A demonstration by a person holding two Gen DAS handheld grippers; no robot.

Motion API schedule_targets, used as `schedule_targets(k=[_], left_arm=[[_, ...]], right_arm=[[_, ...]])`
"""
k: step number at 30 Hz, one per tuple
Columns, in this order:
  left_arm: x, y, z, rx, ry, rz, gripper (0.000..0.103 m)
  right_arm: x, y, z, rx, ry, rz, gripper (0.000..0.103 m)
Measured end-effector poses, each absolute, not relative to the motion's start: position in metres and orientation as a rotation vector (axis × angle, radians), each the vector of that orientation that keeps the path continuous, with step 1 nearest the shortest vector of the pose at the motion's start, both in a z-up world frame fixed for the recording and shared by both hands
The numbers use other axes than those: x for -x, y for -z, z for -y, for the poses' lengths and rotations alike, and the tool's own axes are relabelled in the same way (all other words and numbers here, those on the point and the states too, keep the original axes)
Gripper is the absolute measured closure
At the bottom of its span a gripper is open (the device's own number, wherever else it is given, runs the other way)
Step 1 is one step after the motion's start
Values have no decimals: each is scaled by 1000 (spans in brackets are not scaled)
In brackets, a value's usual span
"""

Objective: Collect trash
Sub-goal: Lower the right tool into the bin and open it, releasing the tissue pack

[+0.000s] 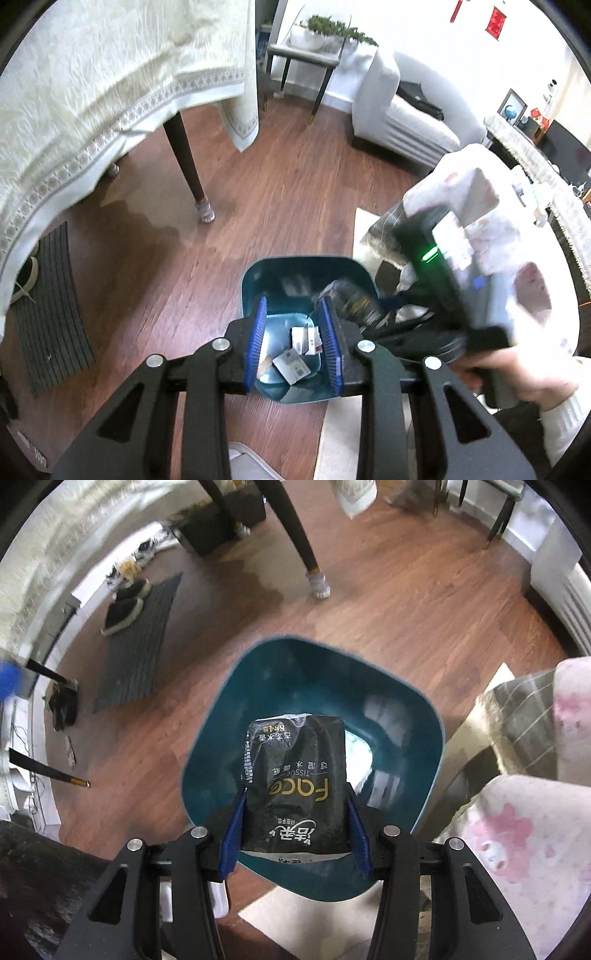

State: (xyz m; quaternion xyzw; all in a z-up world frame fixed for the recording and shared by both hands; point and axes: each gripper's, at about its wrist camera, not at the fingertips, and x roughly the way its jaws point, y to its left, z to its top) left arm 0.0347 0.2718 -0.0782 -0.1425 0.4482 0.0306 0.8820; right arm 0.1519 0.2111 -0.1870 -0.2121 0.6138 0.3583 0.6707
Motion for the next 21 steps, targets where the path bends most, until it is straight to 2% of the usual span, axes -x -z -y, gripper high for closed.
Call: schedule_targets(k=[7, 12, 14, 16, 21], left_arm=[[-30, 48, -270, 292, -50, -858, 79], [-28, 28, -265, 289, -36, -812, 79], [-28, 23, -265, 292, -31, -797, 80], [-27, 17, -265, 296, -28, -784, 79], [-24, 3, -265, 291, -25, -758, 79]], right_arm=[[-144, 216, -218, 538, -800, -1421, 53], [-144, 238, -217, 567, -778, -1442, 52], [-145, 243, -216, 573, -768, -1441, 47], [-146, 245, -215, 565, -773, -1435, 39], [-148, 243, -214, 557, -803, -1412, 32]])
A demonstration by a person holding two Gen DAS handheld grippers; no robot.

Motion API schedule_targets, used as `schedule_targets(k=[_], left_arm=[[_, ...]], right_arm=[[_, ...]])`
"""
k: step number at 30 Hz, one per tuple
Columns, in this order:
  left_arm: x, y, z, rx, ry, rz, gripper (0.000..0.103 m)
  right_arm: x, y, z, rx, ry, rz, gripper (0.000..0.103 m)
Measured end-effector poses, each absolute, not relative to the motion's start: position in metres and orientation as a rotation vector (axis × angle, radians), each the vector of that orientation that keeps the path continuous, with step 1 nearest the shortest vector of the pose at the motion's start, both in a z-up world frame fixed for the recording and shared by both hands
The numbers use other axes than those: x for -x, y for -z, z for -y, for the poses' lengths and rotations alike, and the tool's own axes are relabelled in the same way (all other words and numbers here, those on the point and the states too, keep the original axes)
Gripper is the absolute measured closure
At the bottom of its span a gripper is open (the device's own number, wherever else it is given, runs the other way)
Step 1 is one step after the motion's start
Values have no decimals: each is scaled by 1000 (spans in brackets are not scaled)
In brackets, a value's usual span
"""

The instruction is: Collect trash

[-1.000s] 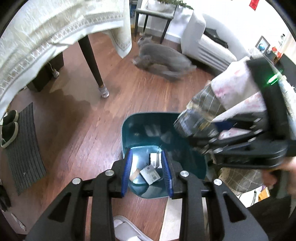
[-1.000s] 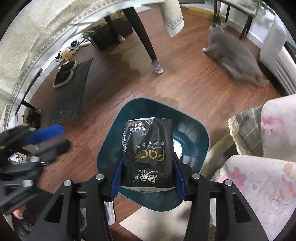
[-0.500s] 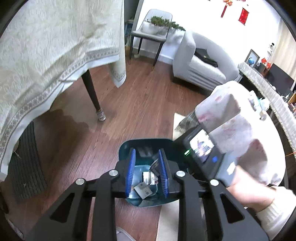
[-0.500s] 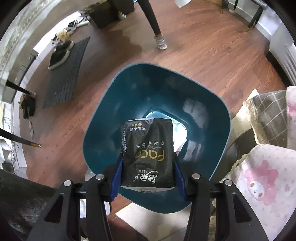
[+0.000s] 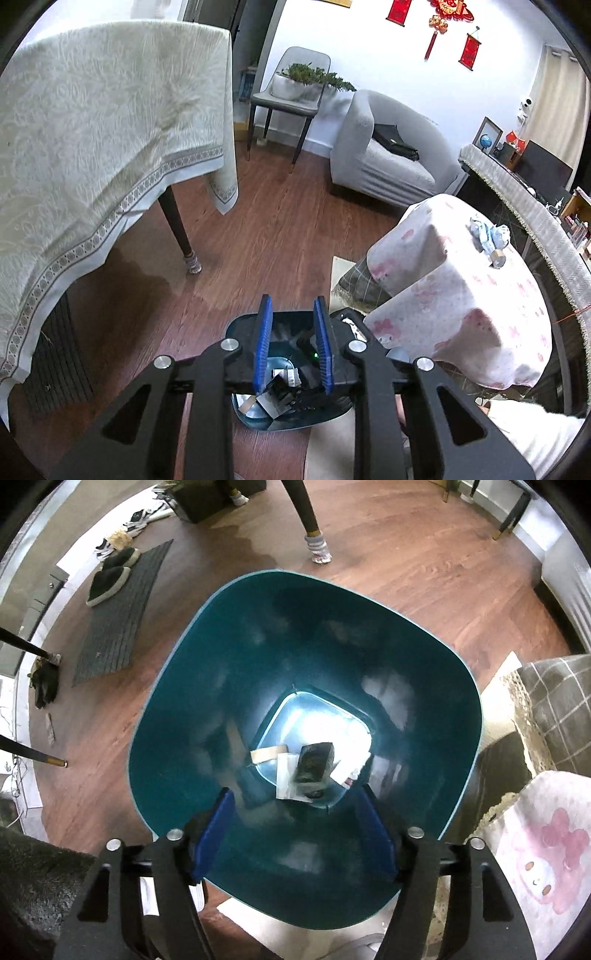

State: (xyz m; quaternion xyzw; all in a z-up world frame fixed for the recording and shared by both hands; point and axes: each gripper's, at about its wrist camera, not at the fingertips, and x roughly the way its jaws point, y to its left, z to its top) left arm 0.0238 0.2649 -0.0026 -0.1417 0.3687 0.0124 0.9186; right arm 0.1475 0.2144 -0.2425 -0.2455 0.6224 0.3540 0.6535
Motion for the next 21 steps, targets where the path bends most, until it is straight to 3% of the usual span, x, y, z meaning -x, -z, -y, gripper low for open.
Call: schedule_targets(k=[7, 21], left_arm=[[-25, -16, -261, 289, -22, -718, 79], [-42, -41, -237, 262, -2, -658, 77]], right_arm=[[-144, 230, -211, 558, -841, -1369, 32], [-141, 105, -176, 428, -942, -1128, 32]])
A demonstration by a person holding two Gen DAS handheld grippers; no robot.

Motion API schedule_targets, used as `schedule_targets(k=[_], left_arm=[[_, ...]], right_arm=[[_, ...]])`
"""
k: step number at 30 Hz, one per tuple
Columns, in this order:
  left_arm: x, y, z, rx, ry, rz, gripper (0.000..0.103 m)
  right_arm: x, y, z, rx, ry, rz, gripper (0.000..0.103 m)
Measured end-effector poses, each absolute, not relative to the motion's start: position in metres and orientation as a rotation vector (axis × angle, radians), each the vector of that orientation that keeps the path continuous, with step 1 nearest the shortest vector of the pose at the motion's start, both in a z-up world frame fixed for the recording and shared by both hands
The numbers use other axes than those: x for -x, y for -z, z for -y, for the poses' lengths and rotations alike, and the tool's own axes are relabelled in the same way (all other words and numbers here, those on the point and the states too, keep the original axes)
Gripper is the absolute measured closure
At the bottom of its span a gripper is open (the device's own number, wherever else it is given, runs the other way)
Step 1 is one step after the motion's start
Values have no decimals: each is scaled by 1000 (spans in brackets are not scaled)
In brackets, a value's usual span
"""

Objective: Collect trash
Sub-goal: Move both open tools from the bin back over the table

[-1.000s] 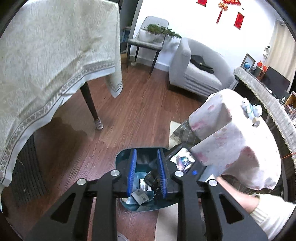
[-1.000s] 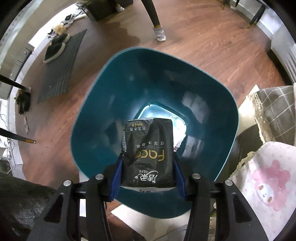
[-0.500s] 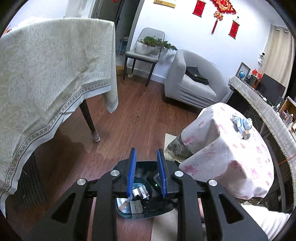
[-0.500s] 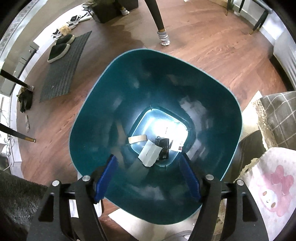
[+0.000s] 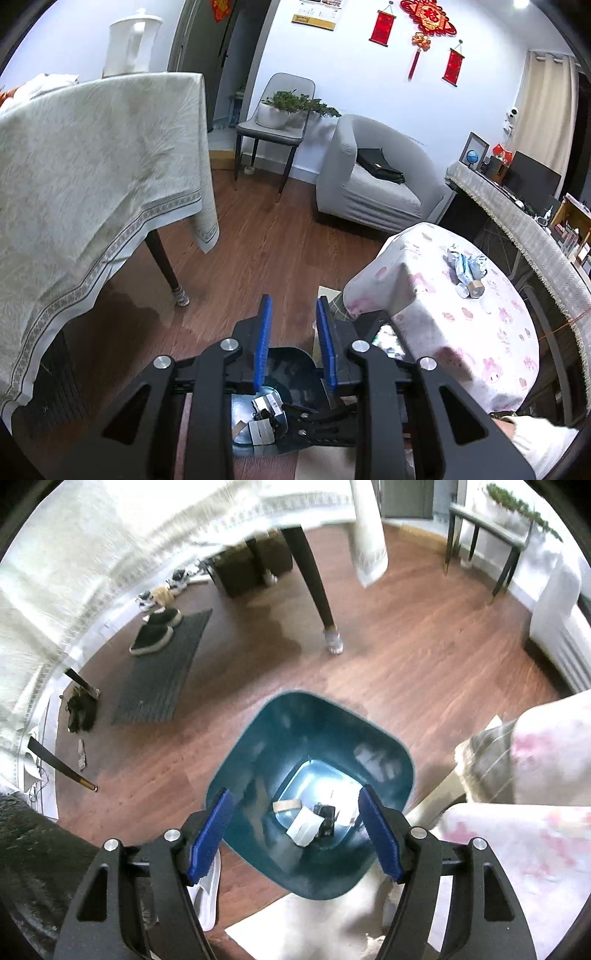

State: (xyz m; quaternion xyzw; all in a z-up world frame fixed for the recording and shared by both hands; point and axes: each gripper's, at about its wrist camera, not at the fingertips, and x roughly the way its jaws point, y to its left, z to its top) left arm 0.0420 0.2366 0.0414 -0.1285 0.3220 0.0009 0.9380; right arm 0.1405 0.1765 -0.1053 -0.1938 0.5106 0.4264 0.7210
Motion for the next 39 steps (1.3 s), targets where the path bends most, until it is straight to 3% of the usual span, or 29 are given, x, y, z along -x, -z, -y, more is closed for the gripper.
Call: schedule_targets(k=[3, 19, 23, 27, 39], left_arm=[[-47, -45, -229, 259, 4, -644, 68], [-83, -54, -176, 249, 73, -607, 53], [-91, -55, -164, 257, 86, -603, 50], [-98, -58, -148, 259, 104, -590, 41], [-132, -52, -84, 223, 161, -610, 36]], right_arm=[[-139, 78, -165, 406, -952, -1066, 32], [-156, 3, -75, 326, -827, -885, 32], [-158, -6, -50, 307, -775, -843, 32], [-166, -6, -23, 294, -712, -831, 32], [-185, -10, 65, 241, -533, -805, 32]])
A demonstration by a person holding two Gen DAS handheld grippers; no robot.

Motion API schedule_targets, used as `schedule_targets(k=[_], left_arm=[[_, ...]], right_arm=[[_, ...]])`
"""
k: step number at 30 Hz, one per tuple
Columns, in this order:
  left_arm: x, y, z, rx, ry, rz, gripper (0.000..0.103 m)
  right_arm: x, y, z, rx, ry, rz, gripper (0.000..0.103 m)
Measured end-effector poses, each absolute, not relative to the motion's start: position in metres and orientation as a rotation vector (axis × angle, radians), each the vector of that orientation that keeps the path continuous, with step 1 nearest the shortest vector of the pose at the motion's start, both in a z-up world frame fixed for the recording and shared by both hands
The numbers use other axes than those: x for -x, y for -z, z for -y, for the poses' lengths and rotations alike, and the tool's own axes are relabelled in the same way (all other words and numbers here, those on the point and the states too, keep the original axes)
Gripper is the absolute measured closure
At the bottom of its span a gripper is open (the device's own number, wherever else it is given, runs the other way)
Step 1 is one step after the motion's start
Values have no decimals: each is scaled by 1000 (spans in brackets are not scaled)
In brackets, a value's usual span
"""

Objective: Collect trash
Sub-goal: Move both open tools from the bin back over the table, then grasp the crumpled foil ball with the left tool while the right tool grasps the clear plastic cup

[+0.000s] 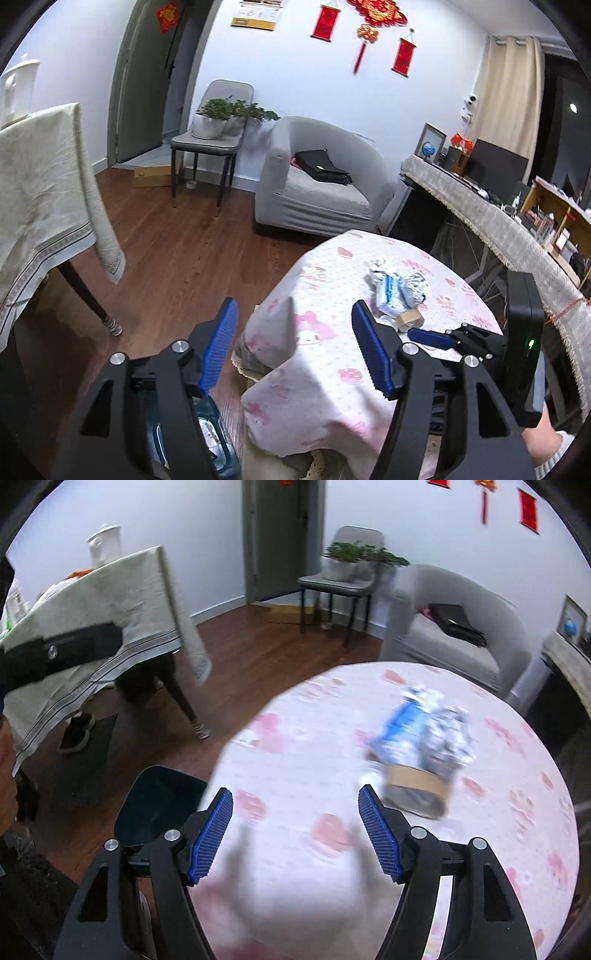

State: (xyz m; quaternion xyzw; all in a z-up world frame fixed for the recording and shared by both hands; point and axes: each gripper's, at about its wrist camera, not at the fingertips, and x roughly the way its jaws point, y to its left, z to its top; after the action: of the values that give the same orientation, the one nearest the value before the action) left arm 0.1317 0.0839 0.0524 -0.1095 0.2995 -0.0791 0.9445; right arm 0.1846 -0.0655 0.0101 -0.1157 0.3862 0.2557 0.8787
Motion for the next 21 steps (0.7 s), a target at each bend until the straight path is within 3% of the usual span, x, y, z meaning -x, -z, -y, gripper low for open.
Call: schedule_targets(k=[21], left_arm=[[-160, -40, -4, 134, 257, -642, 34]], right_arm=[[-205, 2, 162, 182, -342, -841, 32]])
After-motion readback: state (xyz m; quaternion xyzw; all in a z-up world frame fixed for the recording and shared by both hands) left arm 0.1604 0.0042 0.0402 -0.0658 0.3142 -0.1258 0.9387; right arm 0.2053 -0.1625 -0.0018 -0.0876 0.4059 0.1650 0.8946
